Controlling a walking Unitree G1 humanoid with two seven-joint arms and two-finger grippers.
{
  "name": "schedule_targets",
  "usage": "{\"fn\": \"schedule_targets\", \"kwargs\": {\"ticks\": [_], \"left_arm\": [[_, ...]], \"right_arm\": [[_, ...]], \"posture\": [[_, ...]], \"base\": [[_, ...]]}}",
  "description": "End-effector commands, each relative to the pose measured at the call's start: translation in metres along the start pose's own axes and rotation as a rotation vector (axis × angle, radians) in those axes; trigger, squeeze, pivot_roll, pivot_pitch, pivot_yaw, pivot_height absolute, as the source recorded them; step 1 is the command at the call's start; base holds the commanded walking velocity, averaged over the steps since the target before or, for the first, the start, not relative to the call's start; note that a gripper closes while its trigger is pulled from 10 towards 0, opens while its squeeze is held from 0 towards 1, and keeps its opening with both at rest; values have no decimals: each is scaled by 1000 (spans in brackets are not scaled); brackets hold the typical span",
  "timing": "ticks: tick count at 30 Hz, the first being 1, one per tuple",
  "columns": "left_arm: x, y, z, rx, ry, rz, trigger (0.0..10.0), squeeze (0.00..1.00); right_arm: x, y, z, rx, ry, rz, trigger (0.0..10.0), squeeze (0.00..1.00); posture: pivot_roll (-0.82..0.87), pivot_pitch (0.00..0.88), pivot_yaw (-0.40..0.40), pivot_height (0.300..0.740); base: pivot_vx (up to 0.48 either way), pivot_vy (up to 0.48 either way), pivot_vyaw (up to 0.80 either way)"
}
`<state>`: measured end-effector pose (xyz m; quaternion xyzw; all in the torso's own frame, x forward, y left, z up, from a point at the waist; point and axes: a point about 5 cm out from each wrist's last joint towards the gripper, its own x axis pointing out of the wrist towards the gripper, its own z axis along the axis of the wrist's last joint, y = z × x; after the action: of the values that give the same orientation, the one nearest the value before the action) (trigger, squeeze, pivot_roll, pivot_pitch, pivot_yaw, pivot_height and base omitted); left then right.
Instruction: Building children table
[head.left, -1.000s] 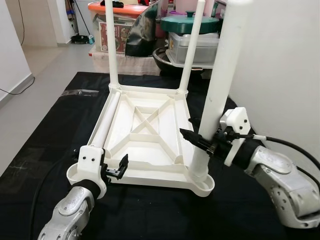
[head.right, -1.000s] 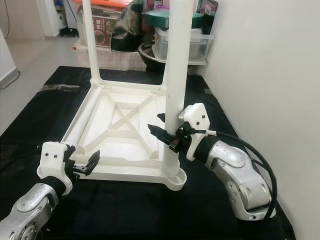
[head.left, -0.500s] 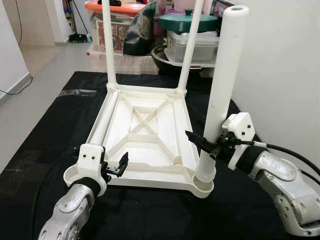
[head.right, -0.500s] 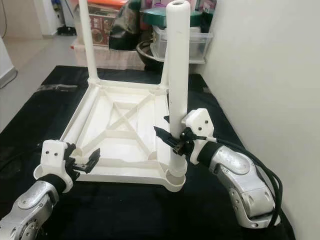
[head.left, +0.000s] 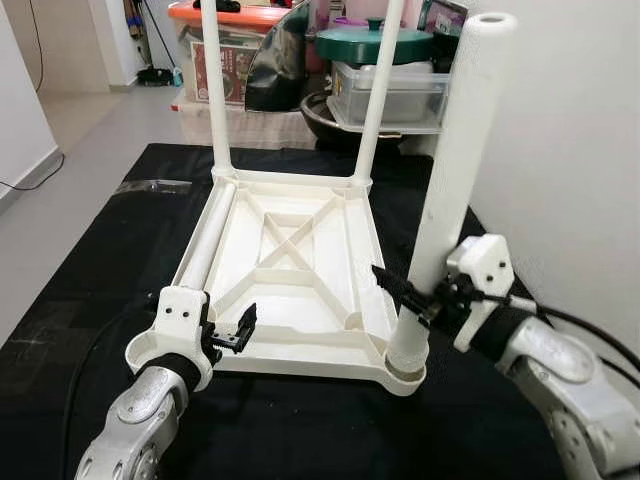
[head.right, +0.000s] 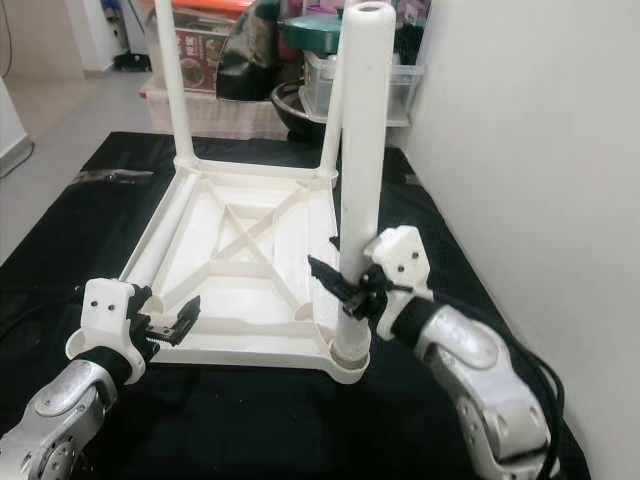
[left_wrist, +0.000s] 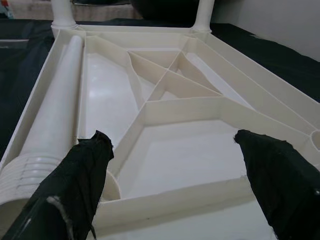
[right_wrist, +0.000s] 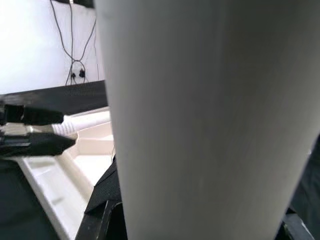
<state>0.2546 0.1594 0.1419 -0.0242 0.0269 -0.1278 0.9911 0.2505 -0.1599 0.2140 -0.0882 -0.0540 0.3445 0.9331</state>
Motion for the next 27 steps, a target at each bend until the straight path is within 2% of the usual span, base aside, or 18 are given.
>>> {"fn": "schedule_targets", "kwargs": {"ticks": [1,5,11,18,19,21,23,24,27], "left_arm": [[0,3,-1,10,3,2,10000,0],[2,5,0,15,0,2,10000,0],[3,6,1,16,0,2,10000,0],[3,8,0,7,-1,11,10000,0],[3,8,0,4,-1,12,10000,0],[3,8,0,-9,-2,18,10000,0],[3,8,0,-9,-2,18,10000,0],[3,8,0,-13,-4,23,10000,0],[2,9,0,-12,-5,28,10000,0]], "right_arm": [[0,9,-7,20,26,12,0,0],[-1,14,-16,-21,51,2,0,0],[-2,17,-21,-26,65,-4,0,0],[0,17,-27,32,76,-50,0,0],[1,17,-28,56,75,-60,0,0],[4,14,-36,207,93,-127,0,0],[4,14,-36,207,93,-127,0,0],[4,9,-49,264,141,-209,0,0],[2,6,-58,260,189,-275,0,0]], "posture": [[31,0,-53,740],[32,0,-50,740],[30,0,-47,740],[30,0,-54,740],[32,0,-57,740],[33,0,-63,740],[33,0,-63,740],[36,0,-65,740],[36,0,-65,740]], "base": [[0,0,0],[0,0,0],[0,0,0],[0,0,0],[0,0,0],[0,0,0],[0,0,0],[0,0,0],[0,0,0]]}}
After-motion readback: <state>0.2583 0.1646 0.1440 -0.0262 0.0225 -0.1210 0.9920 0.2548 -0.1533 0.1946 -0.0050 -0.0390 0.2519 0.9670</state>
